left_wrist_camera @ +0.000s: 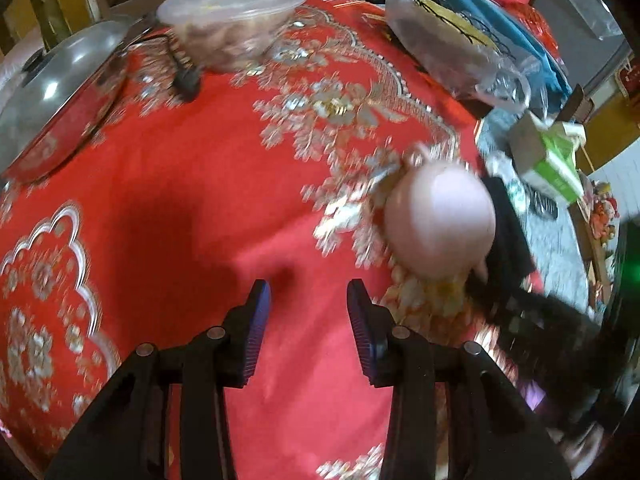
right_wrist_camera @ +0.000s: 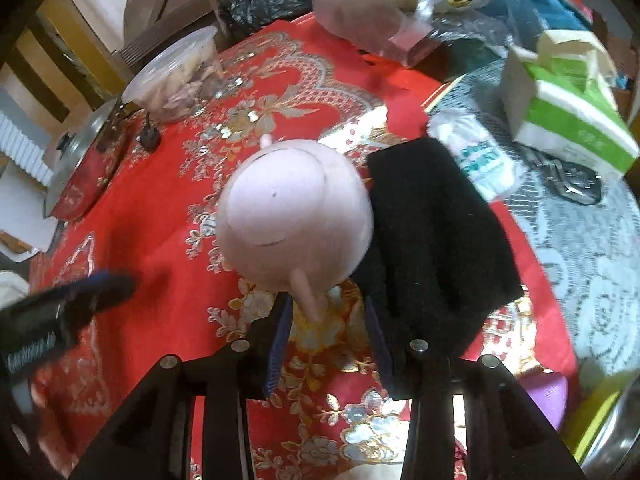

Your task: Organize plates and bowls

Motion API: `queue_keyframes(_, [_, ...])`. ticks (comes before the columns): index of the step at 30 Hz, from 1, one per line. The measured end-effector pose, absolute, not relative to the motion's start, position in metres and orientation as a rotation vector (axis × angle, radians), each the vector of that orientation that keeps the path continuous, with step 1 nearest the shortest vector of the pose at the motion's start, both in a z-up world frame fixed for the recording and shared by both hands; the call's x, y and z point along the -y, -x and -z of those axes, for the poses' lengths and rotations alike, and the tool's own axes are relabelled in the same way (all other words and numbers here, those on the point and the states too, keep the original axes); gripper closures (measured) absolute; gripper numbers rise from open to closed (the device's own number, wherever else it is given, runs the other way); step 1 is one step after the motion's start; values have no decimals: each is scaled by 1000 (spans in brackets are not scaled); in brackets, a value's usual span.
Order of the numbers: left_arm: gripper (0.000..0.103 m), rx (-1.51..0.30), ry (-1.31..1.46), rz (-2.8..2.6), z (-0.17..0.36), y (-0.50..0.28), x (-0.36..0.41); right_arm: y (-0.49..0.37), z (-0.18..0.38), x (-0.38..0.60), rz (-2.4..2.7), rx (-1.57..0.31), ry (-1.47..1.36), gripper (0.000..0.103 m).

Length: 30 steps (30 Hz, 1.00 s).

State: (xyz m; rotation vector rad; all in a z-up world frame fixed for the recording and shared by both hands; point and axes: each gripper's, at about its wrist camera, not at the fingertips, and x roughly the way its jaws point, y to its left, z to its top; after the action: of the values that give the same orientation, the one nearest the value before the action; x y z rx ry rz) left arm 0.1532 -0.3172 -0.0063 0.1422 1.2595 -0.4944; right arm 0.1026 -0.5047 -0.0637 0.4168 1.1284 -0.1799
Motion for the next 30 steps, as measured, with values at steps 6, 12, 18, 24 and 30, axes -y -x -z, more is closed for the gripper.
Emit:
queue_keyframes(6, [51,-1269,-132,517,7,-186,362,-113,71,508,131,-1147,-429,71])
queue_keyframes(12, [51,-1286,-96,492,11,-211,393,-114,75,507,68,-1157,-441,86])
queue_keyframes(18, [51,-1307,-91,463,23,-237,420,-111,75,511,33,-1152,-467,86])
queue_keyframes(24, [50,-1313,-151,429,36,-238,425,-108,71,508,-6,-1154,-487,86])
queue_keyframes(30, [51,-1355,-231,432,52,-233,422,-105,64,495,-52,-1158,-488,87])
